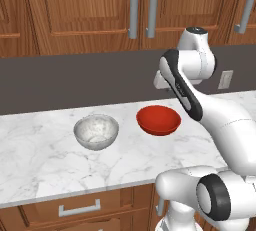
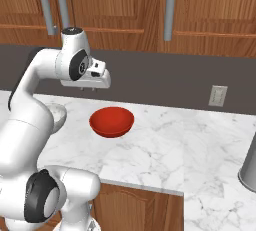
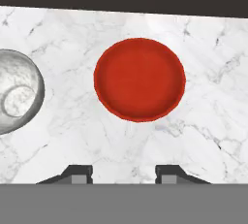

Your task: Open the cabinet. Pick the bowls from the counter and place them in the cabinet. Then close the cabinet.

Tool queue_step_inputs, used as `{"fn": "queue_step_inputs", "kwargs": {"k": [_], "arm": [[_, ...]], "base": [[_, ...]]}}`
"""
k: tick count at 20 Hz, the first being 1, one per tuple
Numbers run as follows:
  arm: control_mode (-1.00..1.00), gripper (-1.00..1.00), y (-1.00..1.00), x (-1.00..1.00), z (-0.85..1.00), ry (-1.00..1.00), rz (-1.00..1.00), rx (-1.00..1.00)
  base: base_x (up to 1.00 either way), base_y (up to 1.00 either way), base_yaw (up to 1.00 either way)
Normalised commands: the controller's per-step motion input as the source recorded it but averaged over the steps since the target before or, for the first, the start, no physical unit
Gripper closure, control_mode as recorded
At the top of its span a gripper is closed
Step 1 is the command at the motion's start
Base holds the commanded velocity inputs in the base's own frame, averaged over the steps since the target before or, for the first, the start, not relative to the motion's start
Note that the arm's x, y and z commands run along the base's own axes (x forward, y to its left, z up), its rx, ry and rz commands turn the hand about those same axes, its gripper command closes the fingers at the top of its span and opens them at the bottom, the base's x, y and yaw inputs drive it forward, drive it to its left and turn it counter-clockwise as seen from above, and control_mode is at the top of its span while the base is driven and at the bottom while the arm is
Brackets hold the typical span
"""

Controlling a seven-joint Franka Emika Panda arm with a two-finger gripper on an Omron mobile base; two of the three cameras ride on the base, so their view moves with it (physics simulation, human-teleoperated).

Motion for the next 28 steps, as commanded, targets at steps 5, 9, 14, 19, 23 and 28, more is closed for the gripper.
{"fn": "queue_step_inputs", "kwargs": {"k": [5,9,14,19,23,28], "arm": [[-1.0,-1.0,0.09,-0.34,0.06,-0.11,0.0,-0.01],[-1.0,-1.0,0.19,-0.43,0.66,-0.34,0.0,0.0],[-1.0,-1.0,0.27,-0.26,0.9,-0.37,0.0,0.0],[-1.0,-1.0,0.27,-0.21,0.88,-0.32,0.0,0.04],[-1.0,-1.0,0.2,-0.04,0.7,-0.39,0.0,0.01],[-1.0,-1.0,0.18,0.03,0.51,-0.34,0.0,0.0]], "base": [[0.0,0.0,0.0],[0.0,0.0,0.0],[0.0,0.0,0.0],[0.0,0.0,0.0],[0.0,0.0,0.0],[0.0,0.0,0.0]]}}
